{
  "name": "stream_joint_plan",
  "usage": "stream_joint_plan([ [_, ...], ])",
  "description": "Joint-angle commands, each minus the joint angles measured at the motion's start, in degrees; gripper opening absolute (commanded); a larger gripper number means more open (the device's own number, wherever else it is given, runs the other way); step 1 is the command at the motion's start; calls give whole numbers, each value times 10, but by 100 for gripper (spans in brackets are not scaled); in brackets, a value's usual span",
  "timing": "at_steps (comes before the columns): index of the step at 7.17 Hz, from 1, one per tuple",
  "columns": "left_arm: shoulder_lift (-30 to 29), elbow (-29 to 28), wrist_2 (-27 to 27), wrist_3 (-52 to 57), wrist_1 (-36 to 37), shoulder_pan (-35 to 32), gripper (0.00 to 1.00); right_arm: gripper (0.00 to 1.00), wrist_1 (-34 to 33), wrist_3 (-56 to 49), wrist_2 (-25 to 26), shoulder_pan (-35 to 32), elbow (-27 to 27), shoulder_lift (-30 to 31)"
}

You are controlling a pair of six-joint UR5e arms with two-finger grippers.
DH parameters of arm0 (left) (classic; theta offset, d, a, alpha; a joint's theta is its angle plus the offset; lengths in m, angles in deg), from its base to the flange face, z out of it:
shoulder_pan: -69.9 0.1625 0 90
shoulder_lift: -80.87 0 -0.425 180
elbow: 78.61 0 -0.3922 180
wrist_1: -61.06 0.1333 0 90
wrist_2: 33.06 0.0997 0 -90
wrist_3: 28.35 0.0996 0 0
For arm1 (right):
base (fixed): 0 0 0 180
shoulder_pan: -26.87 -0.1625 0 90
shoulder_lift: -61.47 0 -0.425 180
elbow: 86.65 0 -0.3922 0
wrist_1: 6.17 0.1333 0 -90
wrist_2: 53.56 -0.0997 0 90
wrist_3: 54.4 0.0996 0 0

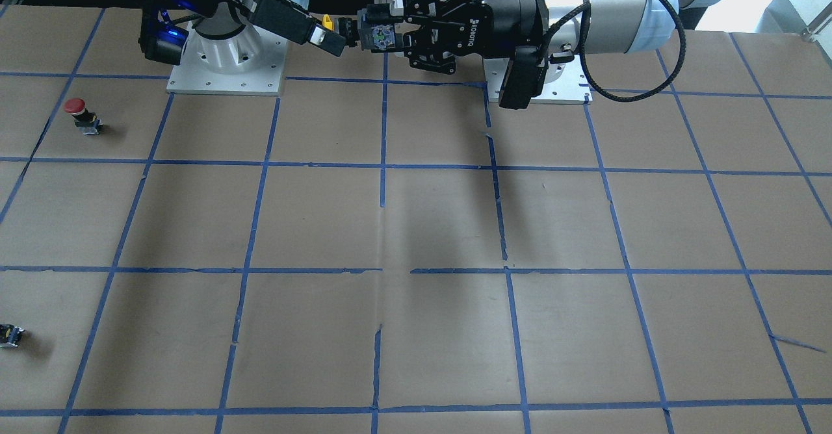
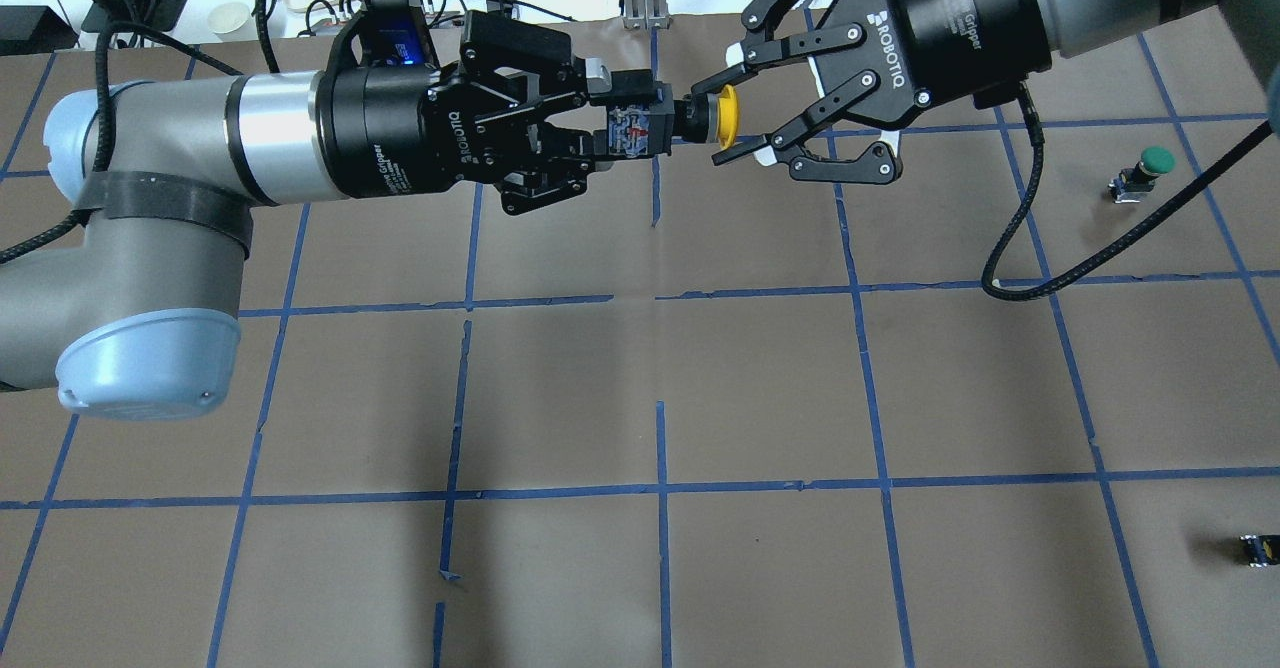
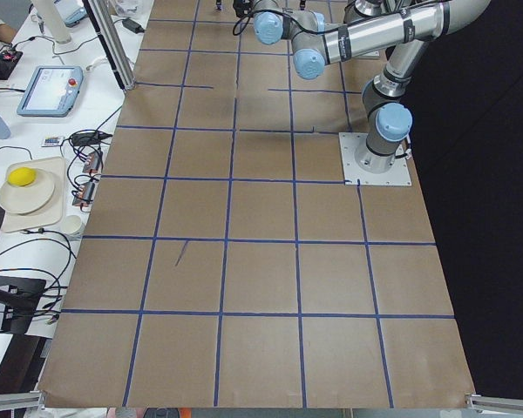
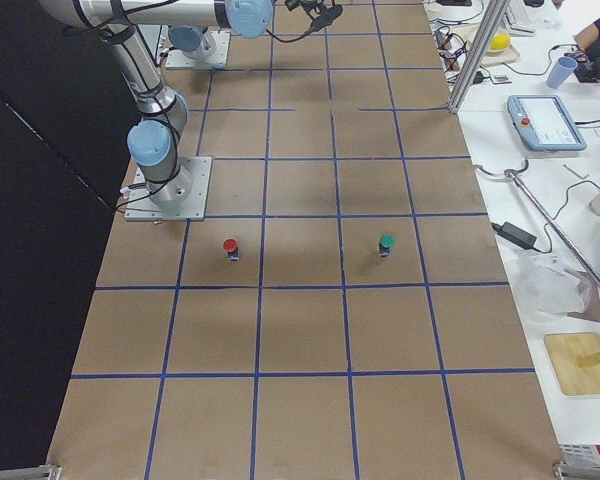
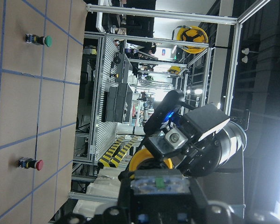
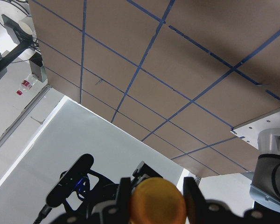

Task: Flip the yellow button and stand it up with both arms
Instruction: 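Open the left gripper and pull the button away with the right gripper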

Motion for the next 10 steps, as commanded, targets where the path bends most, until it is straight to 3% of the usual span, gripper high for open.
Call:
stream_joint_plan([
  [1, 0, -2, 1, -20, 0, 0, 100, 38, 0, 0, 1, 3, -1, -2],
  [4, 0, -5, 38, -28, 1, 1, 100, 36, -23, -29, 43, 65, -4, -11],
  [6, 4, -10, 124, -32, 25, 3, 100, 33, -20, -161, 147, 101, -1, -15],
  [7, 2, -14, 173, -31, 25, 3, 99, 30, -19, -217, 211, 109, 0, -16],
  [10, 1, -43, 415, -30, 18, -2, 99, 22, -34, -358, 371, 156, 42, -17],
])
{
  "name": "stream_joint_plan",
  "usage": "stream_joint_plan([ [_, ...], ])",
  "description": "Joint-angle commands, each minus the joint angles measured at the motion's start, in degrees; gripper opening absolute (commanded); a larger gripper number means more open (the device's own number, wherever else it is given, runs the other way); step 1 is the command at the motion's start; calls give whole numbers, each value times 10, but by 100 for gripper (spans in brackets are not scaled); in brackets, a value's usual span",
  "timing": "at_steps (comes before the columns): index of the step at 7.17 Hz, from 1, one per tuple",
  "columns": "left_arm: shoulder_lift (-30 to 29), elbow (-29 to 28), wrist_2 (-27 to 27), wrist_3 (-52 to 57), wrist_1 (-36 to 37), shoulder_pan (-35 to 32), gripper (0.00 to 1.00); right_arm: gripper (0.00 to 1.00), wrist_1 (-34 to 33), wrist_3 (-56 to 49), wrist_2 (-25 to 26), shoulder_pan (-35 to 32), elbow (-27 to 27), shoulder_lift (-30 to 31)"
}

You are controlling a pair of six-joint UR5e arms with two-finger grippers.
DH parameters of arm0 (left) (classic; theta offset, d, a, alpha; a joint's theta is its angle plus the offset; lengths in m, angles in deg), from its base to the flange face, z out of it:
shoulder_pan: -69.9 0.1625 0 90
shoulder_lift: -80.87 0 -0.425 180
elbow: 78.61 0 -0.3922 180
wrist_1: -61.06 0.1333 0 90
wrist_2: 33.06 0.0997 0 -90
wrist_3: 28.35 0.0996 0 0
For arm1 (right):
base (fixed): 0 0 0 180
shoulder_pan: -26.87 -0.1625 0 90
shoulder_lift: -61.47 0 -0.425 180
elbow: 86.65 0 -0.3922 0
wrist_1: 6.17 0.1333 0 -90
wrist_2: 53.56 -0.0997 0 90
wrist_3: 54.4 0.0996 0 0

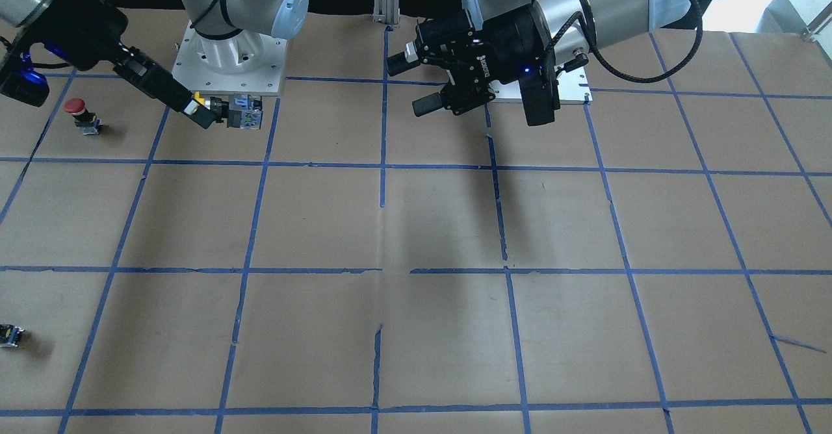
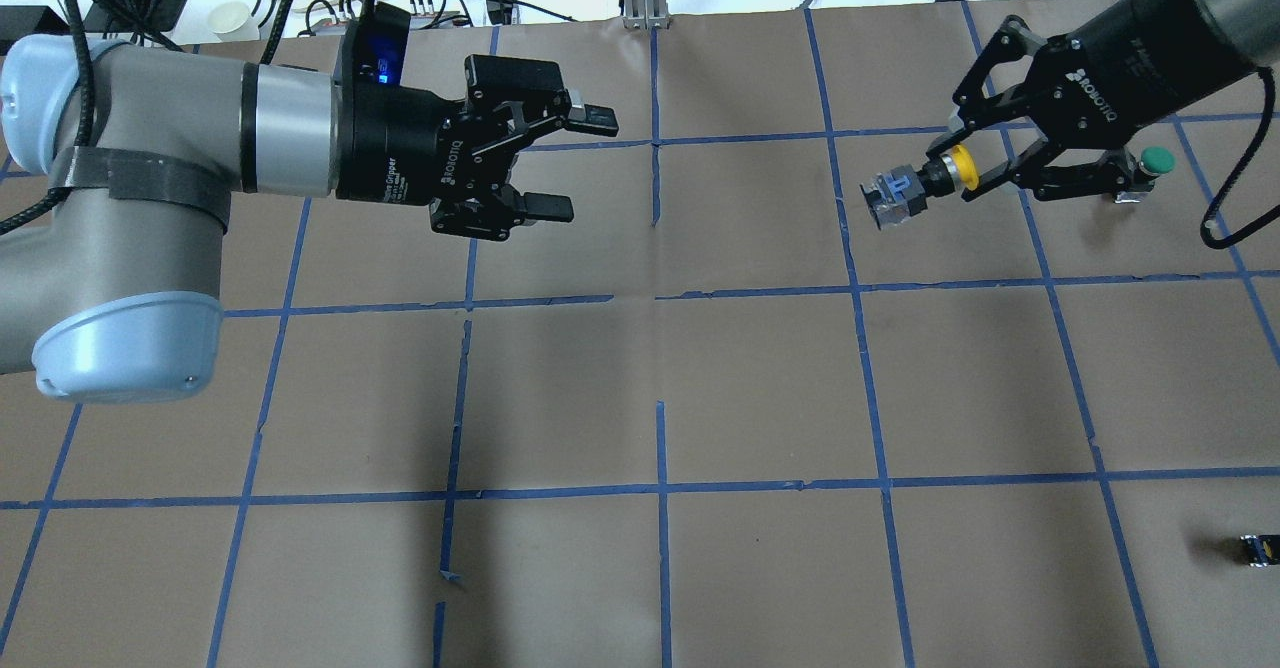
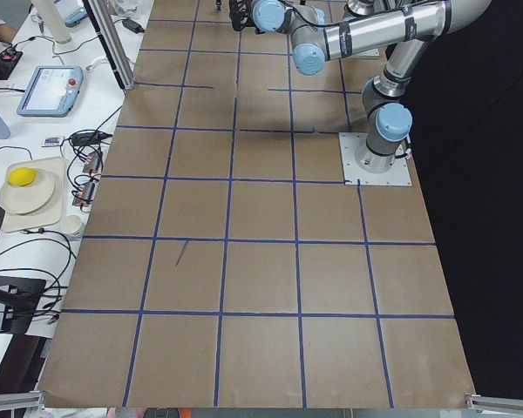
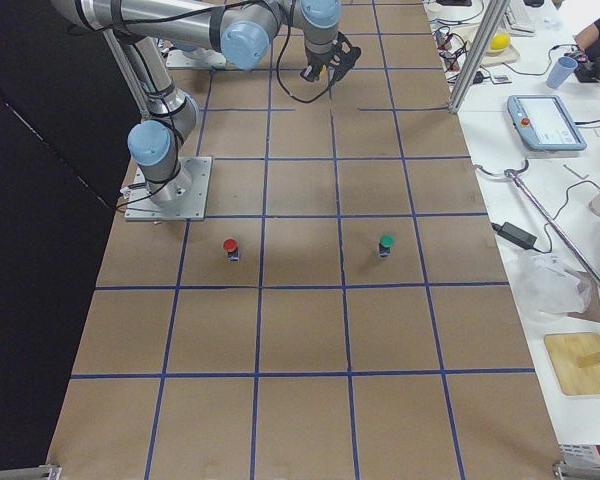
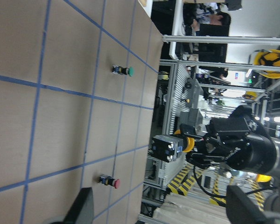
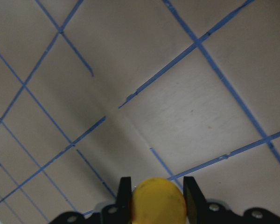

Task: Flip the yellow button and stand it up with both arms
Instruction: 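Move the button with the right gripper toward the green button while the left gripper withdraws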

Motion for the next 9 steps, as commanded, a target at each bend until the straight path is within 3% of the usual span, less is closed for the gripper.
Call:
stream_joint_plan([
  [1, -6, -35, 176, 2, -27, -7, 99, 22, -71, -53, 149, 39, 55, -2],
  [2, -6, -59, 213, 9, -76, -4, 99, 23, -133, -72, 229, 42, 84, -3],
  [3, -8, -95, 283, 30, -122, -3, 99, 23, -178, -75, 296, 45, 106, -12],
  [4, -15, -126, 324, 67, -184, -4, 99, 23, -224, -76, 325, 49, 110, -40],
  [5, -22, -150, 399, 97, -212, -4, 99, 23, -247, -76, 349, 58, 109, -70],
  [6, -23, -171, 441, 124, -250, -4, 99, 23, -276, -70, 365, 64, 109, -96],
  [7, -24, -182, 490, 162, -258, -6, 99, 23, -298, -62, 414, 74, 111, -119],
  [9, -24, -185, 527, 229, -268, -11, 99, 23, -360, -50, 473, 91, 115, -156],
])
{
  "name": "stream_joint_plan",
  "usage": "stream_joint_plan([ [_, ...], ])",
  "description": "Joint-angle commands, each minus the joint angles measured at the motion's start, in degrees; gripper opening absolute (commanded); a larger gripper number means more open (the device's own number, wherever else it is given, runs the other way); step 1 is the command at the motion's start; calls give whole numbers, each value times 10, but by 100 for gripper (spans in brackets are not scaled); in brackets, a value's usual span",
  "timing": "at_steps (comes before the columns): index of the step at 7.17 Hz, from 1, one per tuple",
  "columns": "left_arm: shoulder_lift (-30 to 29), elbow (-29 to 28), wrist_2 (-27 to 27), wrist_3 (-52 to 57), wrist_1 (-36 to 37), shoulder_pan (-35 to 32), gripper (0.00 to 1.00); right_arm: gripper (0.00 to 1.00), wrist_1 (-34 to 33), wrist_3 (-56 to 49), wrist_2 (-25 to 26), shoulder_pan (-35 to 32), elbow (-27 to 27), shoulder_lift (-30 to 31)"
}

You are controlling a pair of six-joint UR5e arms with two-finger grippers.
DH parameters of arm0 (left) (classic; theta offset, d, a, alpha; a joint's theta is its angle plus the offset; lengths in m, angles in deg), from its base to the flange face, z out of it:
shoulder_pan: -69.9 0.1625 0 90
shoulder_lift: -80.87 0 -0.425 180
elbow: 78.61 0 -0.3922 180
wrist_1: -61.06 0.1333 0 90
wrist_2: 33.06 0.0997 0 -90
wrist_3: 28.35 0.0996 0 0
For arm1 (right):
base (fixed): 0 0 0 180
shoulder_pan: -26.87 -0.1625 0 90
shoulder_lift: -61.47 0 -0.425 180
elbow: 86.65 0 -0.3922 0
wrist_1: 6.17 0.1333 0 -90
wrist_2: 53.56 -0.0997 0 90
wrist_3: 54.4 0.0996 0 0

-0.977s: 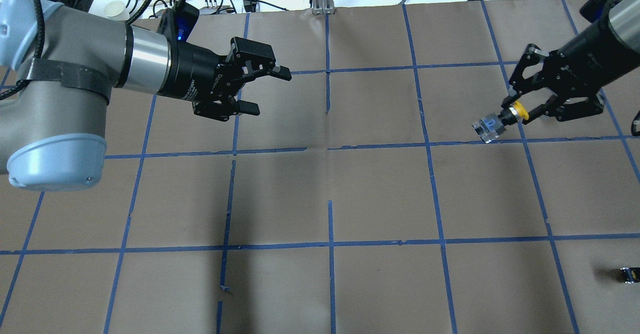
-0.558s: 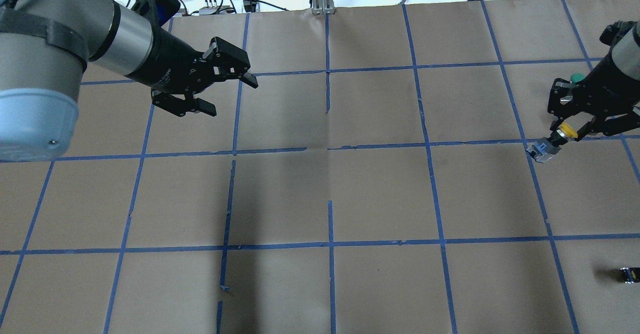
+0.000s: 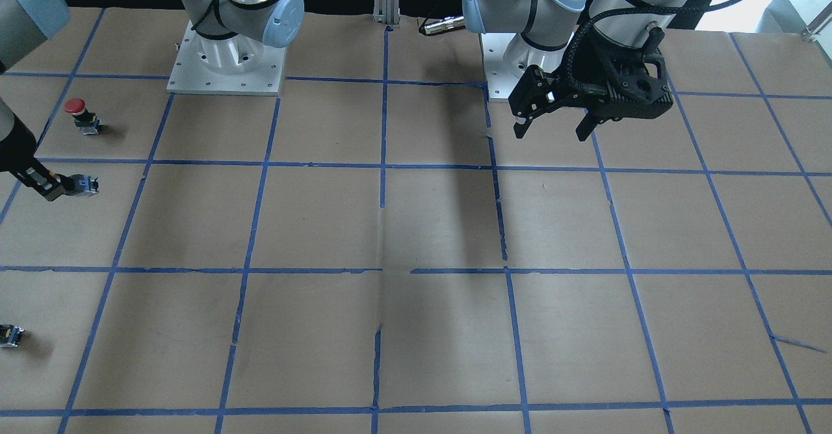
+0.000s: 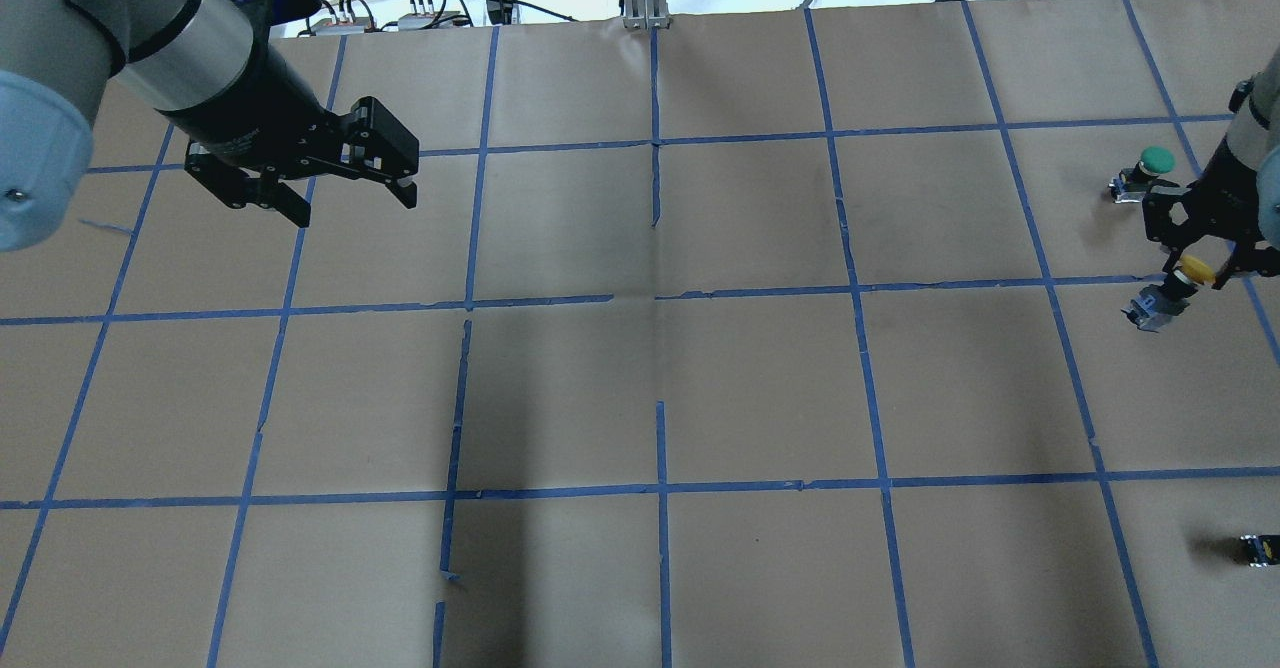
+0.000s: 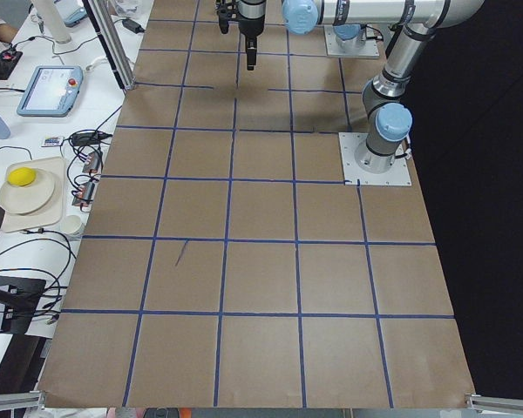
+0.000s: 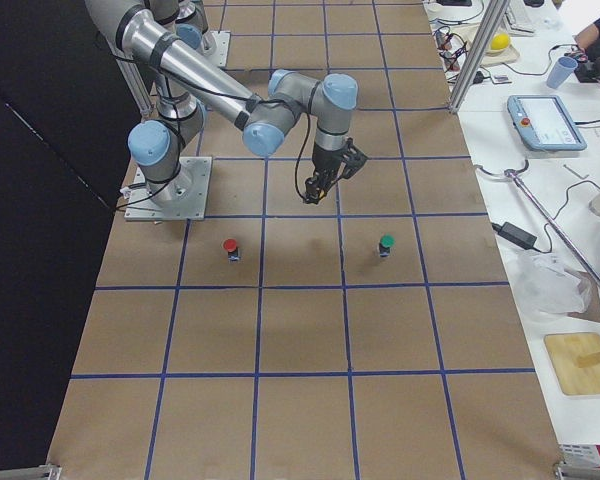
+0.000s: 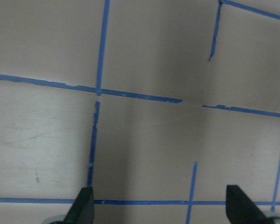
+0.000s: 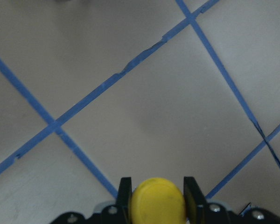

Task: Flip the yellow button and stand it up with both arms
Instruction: 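Move the button with the right gripper toward the green button while the left gripper withdraws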

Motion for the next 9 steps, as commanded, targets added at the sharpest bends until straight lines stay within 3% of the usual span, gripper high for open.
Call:
stream_joint_plan([
  [1, -1, -3, 60, 63, -10, -4, 99, 23, -49, 14, 68, 9, 12, -27],
  [5, 1, -16, 34, 91, -31, -15, 100, 23, -305, 7, 142, 8, 121, -58],
  [9, 3, -12, 47, 90, -30, -8, 100, 27, -452, 9, 142, 8, 181, -65],
])
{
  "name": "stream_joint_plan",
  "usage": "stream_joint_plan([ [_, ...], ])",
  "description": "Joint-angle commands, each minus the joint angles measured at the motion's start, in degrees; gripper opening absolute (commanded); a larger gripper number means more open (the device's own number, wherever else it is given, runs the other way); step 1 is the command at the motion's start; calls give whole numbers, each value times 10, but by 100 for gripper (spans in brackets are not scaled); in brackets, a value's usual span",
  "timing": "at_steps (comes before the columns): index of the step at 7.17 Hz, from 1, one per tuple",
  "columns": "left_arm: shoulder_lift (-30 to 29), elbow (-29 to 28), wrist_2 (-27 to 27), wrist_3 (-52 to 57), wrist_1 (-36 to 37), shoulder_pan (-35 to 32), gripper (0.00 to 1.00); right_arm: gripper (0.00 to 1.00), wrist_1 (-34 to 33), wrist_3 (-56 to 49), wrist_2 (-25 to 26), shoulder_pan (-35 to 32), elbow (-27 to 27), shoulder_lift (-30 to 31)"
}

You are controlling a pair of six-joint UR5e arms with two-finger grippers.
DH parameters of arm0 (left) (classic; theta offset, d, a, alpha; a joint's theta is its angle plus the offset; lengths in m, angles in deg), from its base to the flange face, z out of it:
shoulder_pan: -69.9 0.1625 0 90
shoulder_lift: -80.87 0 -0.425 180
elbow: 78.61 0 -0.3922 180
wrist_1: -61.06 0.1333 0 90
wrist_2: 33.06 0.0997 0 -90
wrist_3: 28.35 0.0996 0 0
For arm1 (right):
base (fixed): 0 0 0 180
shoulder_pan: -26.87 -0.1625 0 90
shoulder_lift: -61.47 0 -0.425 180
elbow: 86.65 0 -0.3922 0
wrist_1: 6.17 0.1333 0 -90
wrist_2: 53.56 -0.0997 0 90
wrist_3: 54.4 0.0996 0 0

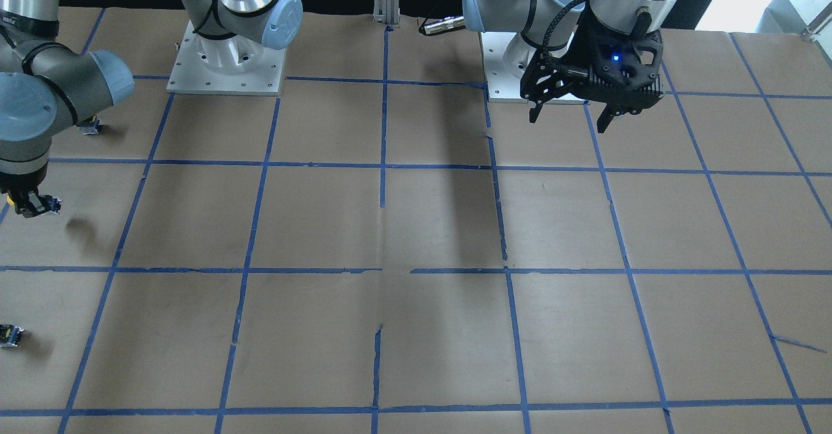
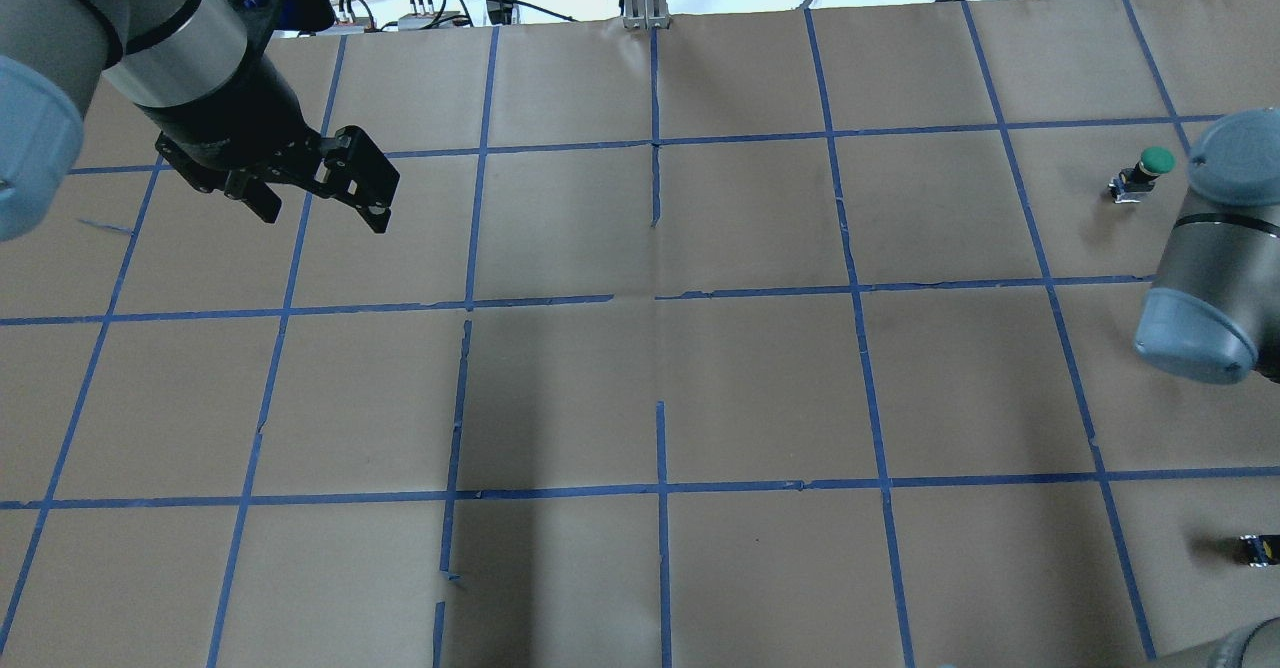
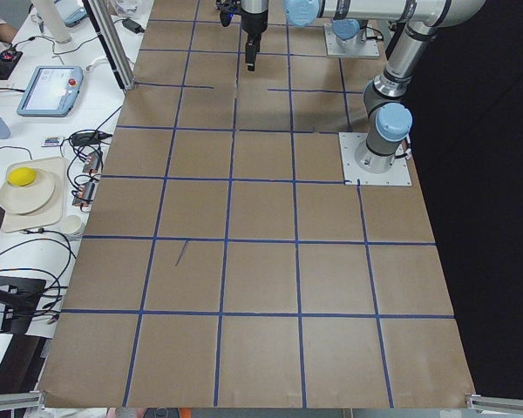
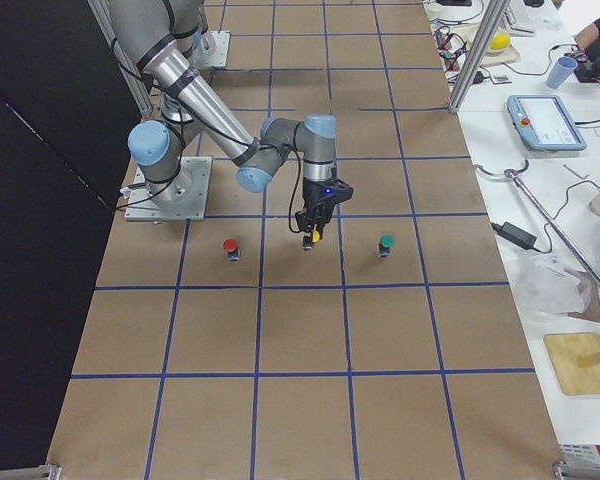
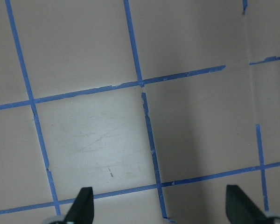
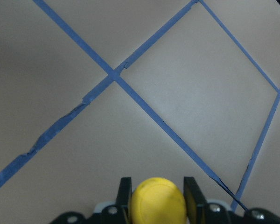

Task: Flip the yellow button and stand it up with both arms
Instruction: 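Lower the button upright onto the table with the right gripper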

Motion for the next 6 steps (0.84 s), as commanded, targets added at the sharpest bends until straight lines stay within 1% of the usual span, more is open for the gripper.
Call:
stream_joint_plan([
  [1, 4, 8, 1, -4, 2, 1, 100, 28, -69, 0, -5, 0, 26, -6],
  [2, 3, 2, 1, -3, 3, 3, 100, 28, -75, 4, -5, 0, 27, -12],
  [4, 0, -4, 3, -8, 3, 4, 100, 28, -128, 2, 0, 0, 28, -47],
  [5, 0, -5, 9, -8, -4, 3, 100, 30, -128, 1, 0, 0, 31, -47],
  [6, -1, -7, 9, -7, -12, 4, 100, 37, -129, 1, 0, 0, 37, -44],
])
